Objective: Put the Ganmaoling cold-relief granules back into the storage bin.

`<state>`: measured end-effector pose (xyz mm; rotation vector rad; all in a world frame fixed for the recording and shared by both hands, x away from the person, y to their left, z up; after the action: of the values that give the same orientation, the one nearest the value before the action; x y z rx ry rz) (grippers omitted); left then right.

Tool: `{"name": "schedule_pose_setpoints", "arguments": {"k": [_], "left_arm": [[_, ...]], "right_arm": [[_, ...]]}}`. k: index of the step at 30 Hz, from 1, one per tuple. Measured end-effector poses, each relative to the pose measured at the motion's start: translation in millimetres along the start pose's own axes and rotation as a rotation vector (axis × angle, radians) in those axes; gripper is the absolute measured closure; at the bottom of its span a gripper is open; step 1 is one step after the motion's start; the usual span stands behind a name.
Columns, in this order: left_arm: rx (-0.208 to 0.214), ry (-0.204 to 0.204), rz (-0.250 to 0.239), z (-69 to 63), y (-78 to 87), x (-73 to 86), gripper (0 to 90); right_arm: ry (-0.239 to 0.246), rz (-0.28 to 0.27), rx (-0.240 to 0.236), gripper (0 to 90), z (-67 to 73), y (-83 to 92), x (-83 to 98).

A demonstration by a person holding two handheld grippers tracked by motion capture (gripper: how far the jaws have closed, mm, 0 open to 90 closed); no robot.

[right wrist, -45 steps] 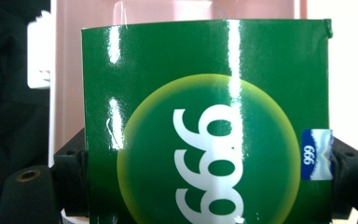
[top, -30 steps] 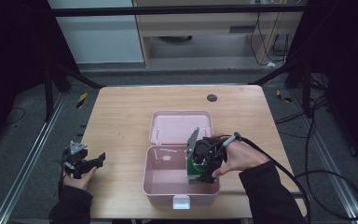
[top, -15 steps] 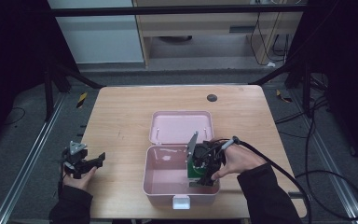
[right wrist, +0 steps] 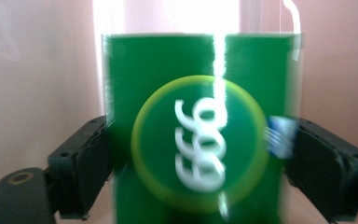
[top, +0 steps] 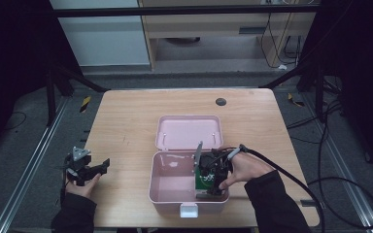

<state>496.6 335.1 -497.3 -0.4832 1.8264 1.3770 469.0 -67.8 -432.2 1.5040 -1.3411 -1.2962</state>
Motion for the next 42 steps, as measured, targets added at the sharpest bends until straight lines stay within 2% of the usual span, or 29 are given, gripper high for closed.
{"name": "schedule_pose_setpoints", "arguments": {"k": [7, 10, 15, 17, 20, 22, 29, 33, 38, 40, 42], "left_arm": [[-0.001, -0.001, 0.0, -0.2, 0.0, -0.1, 24.3], [-0.001, -0.001, 0.0, -0.1, 0.1, -0.1, 24.3], [-0.001, 0.0, 0.0, -0.2, 0.4, -0.2, 24.8], [-0.001, -0.001, -0.001, -0.3, 0.7, -0.3, 25.2], [0.0, 0.0, -0.001, -0.5, 0.7, -0.3, 25.9], [0.002, -0.001, 0.001, -0.7, 0.4, -0.2, 26.3], [0.005, -0.003, 0.004, -1.6, 0.0, -0.1, 29.1], [0.005, -0.003, 0.005, -2.2, 0.0, -0.1, 31.6], [0.008, -0.001, 0.008, -2.3, 0.1, 0.1, 35.7], [0.006, 0.001, 0.008, -2.2, 0.1, 0.1, 36.8], [0.006, 0.002, 0.009, -1.7, 0.0, 0.3, 37.5]], "right_arm": [[-0.033, -0.062, 0.039, 12.8, -7.1, 17.1, 3.1], [-0.066, -0.123, 0.079, 13.1, -10.6, 31.5, 6.8], [-0.154, -0.226, 0.175, 12.5, -20.4, 61.1, 20.1], [-0.206, -0.27, 0.206, 12.2, -24.2, 71.6, 28.6], [-0.277, -0.338, 0.251, 9.4, -29.7, 82.0, 44.1], [-0.331, -0.355, 0.279, 8.6, -32.7, 85.0, 56.1], [-0.501, -0.364, 0.361, 6.0, -40.7, 68.7, 96.5], [-0.637, -0.372, 0.403, 5.2, -45.8, 52.1, 117.2], [-0.821, -0.401, 0.48, 5.2, -51.2, 29.2, 140.9], [-0.872, -0.409, 0.509, 5.2, -52.3, 20.8, 148.0], [-0.914, -0.394, 0.533, 5.2, -52.8, 10.8, 156.2]]}}
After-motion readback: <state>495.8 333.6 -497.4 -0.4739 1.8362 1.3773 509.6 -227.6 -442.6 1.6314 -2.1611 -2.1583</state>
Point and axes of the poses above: each handheld gripper's, and its own axes: y roughly backward along the jaws, x roughly out of its underside, z roughly to its left, the point moved 4 cm from there along -y, roughly forward along the jaws, and after that the axes turned 11 degrees about x, right-handed, at the moved point
